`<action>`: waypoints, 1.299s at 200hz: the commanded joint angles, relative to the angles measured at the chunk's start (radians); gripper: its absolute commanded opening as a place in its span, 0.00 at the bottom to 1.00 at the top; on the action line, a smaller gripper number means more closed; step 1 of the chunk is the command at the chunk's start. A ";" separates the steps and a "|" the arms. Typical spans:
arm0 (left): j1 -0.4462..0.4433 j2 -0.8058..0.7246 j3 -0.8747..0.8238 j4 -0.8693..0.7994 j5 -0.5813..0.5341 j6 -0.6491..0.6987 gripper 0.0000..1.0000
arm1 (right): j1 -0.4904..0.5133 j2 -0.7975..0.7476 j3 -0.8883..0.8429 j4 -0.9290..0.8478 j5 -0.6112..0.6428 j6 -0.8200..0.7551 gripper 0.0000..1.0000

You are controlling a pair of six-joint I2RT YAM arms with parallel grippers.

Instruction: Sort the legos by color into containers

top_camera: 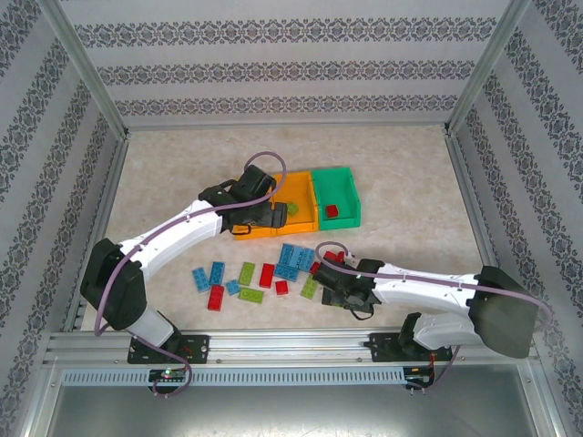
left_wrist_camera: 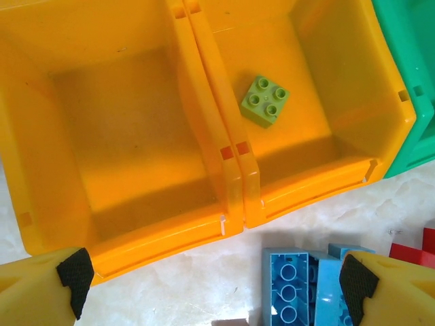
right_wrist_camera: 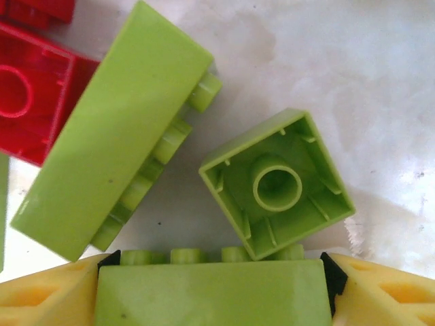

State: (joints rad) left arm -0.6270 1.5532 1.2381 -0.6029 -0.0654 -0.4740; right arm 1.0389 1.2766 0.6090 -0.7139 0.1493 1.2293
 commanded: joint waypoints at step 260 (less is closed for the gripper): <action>0.017 -0.179 -0.323 -0.042 0.023 0.015 1.00 | -0.431 0.728 1.089 0.002 -0.128 -0.679 0.53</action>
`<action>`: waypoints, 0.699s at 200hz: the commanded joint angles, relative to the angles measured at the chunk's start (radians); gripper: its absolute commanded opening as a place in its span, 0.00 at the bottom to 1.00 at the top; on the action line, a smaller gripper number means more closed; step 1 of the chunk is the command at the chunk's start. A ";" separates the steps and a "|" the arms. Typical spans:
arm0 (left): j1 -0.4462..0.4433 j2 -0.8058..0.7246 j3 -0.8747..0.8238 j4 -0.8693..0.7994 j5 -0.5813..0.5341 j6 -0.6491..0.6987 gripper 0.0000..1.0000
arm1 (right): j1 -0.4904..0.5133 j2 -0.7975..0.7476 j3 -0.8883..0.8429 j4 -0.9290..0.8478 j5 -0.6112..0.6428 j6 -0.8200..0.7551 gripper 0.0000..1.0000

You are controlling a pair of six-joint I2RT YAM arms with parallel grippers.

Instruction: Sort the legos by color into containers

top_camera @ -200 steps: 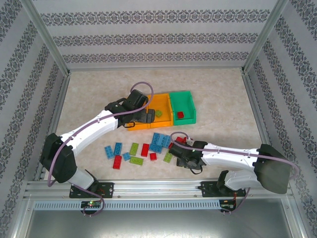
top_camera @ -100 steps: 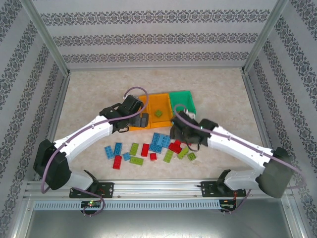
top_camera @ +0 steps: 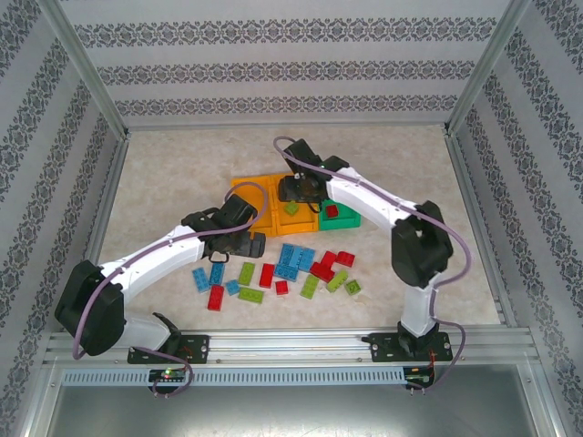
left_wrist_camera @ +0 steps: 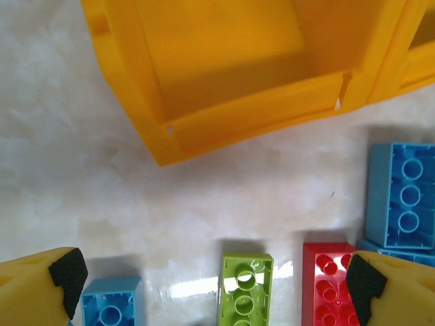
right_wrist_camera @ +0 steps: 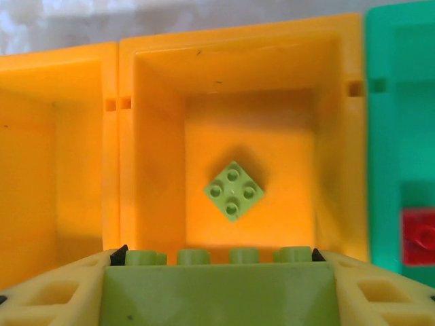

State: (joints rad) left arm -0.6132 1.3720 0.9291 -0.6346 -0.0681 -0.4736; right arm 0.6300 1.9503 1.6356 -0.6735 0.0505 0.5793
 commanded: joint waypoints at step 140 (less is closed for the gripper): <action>0.021 -0.030 -0.077 -0.151 -0.078 -0.114 0.95 | -0.042 0.100 0.093 -0.022 -0.067 -0.046 0.78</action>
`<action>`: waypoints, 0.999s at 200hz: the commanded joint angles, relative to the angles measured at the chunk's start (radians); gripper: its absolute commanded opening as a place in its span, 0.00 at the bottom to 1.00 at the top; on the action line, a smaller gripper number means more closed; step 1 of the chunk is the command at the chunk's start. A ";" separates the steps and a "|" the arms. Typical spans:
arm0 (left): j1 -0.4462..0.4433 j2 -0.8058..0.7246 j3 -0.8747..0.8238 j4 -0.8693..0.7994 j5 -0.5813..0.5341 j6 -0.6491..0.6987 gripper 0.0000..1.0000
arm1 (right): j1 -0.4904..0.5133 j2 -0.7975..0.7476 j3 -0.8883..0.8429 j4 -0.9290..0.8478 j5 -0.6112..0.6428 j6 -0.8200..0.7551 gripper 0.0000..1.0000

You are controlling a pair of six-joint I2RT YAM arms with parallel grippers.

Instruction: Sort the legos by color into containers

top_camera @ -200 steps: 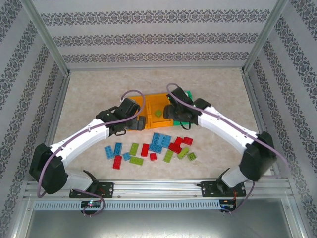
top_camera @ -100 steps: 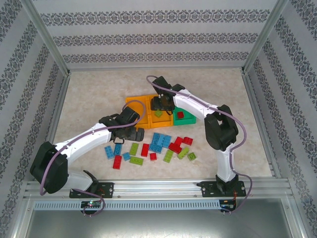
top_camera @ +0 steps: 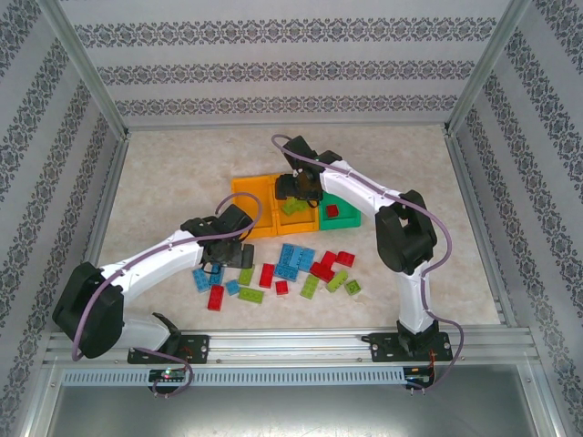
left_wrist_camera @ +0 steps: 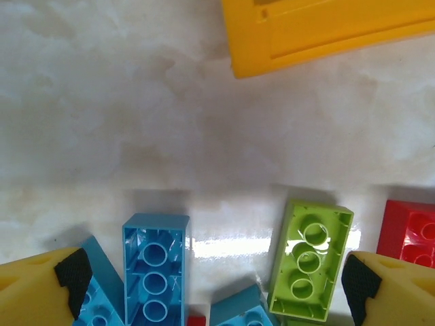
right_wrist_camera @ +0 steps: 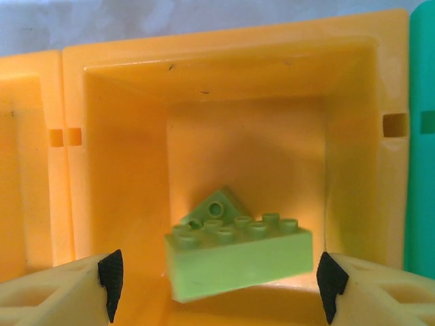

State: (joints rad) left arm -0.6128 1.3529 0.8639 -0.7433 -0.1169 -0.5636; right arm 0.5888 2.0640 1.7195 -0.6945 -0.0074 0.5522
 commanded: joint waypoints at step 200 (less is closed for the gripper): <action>0.074 0.163 -0.077 0.062 0.031 0.004 0.54 | 0.015 -0.249 -0.223 0.085 0.074 -0.009 0.86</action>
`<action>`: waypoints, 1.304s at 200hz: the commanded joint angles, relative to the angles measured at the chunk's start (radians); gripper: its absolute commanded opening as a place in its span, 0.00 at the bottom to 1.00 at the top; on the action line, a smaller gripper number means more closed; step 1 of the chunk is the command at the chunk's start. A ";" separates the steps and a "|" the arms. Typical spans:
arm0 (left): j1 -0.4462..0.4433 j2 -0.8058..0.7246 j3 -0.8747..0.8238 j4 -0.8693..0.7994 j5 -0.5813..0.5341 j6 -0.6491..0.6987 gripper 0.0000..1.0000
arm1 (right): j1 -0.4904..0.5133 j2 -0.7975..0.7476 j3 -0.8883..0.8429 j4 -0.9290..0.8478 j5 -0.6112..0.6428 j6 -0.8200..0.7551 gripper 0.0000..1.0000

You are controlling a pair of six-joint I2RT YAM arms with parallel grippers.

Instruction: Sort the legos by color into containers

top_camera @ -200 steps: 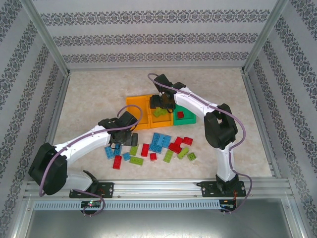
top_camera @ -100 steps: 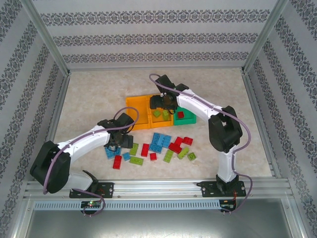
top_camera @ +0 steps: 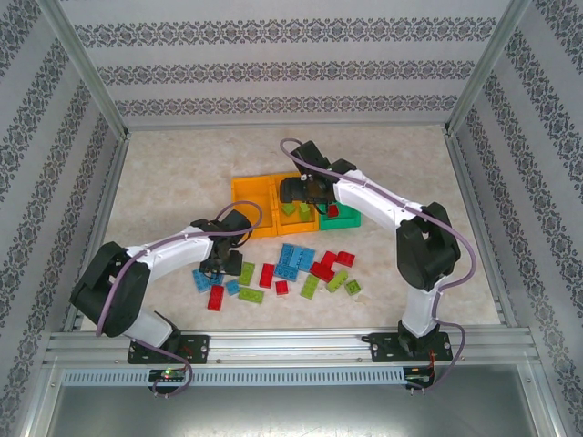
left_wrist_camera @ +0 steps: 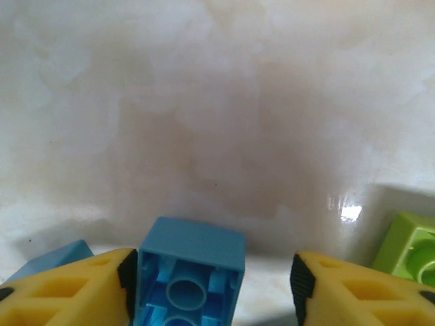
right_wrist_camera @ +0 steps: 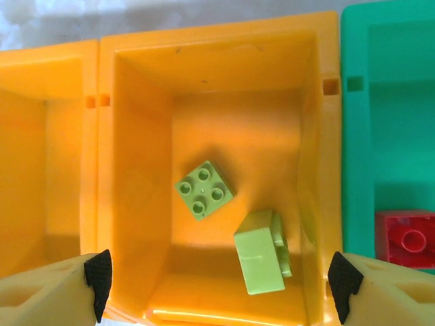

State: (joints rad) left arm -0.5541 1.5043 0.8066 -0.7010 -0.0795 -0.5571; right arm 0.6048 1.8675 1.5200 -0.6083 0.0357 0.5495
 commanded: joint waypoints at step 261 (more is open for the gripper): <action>0.185 0.303 0.665 0.017 0.115 0.147 0.36 | 0.124 -0.536 -0.676 0.013 0.130 0.074 0.85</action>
State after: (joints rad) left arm -0.3862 1.7645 1.4029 -0.6952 -0.0113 -0.4397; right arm 0.7166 1.4052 0.9119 -0.5640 0.1417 0.6003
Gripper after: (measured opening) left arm 0.352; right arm 0.847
